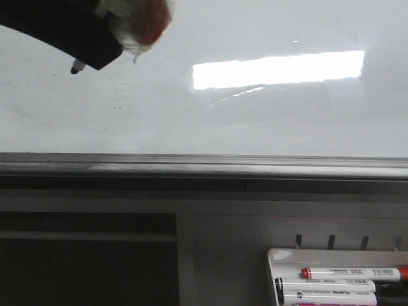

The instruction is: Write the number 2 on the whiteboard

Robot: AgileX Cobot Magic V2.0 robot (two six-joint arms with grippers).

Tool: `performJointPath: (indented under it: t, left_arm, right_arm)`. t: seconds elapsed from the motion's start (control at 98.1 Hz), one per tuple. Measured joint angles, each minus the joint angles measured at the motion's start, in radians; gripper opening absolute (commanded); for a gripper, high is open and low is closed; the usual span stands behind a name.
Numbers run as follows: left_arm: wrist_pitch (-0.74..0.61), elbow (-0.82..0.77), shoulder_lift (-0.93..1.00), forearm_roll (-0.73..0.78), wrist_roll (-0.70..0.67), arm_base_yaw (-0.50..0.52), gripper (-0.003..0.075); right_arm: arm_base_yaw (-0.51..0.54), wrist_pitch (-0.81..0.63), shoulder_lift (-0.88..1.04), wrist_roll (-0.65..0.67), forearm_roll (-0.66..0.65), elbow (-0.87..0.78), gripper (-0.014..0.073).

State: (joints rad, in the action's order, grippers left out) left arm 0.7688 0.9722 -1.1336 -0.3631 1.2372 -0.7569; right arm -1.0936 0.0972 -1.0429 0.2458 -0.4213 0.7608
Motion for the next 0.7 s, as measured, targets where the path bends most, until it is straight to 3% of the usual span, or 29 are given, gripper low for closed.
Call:
performJointPath:
  t: [0.082, 0.153, 0.326, 0.398, 0.581, 0.703]
  left_arm:
    - [0.0, 0.0, 0.0, 0.0, -0.013, 0.0, -0.0013]
    - [-0.002, -0.002, 0.002, -0.002, -0.041, 0.0, 0.0059]
    - [-0.077, -0.005, 0.047, -0.006, -0.188, 0.008, 0.0419]
    - [-0.126, -0.005, 0.092, -0.011, -0.257, 0.036, 0.0498]
    - [-0.183, 0.001, 0.238, -0.021, -0.371, 0.144, 0.0467]
    - [-0.185, 0.001, 0.349, -0.021, -0.469, 0.226, 0.0349]
  right_arm:
    - [0.0, 0.0, -0.002, -0.002, 0.0, 0.0, -0.0077]
    - [0.0, 0.0, -0.002, -0.002, 0.0, 0.0, -0.0077]
    - [0.033, -0.042, -0.002, -0.002, 0.004, 0.015, -0.0077]
    - [0.063, -0.075, -0.002, -0.002, 0.009, 0.026, -0.0077]
    - [0.181, -0.08, -0.008, 0.0, -0.027, 0.055, -0.0077]
    - [0.287, -0.08, -0.037, 0.0, -0.065, 0.079, -0.0078]
